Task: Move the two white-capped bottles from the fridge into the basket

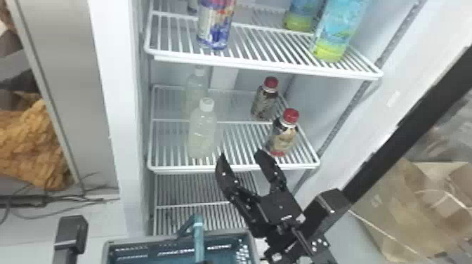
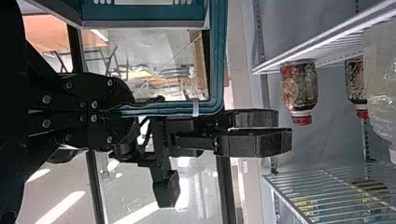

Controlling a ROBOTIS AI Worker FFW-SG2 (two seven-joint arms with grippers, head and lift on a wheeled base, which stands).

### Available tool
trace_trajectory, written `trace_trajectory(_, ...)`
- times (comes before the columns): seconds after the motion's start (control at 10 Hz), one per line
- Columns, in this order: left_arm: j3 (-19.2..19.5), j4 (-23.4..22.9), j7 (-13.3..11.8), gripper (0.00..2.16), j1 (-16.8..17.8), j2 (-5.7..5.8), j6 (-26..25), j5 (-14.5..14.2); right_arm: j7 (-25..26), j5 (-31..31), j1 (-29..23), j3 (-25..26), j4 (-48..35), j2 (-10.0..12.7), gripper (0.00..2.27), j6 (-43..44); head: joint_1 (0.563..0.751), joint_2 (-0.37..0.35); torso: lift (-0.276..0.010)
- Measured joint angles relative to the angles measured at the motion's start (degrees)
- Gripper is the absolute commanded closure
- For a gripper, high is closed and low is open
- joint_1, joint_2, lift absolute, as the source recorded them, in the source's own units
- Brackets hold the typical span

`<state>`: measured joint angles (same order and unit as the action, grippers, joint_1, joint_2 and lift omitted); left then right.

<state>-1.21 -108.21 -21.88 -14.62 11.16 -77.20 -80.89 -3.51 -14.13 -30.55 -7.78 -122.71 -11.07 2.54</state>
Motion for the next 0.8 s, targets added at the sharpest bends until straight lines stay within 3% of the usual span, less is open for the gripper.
trace_trajectory(0.3,0.07,0.0,0.0,1.15,0.0,-0.08,0.0,0.0,-0.72,0.28,3.53,-1.19,3.4,-0.19,0.08,0.01,0.695,-0.273,-0.26)
trace_trajectory(0.8,0.07,0.0,0.0,1.15,0.0,-0.08,0.12,0.0,-3.37,2.13,10.31,-2.0,7.55,-0.24,0.07,-4.07,0.695,-0.235,-0.26)
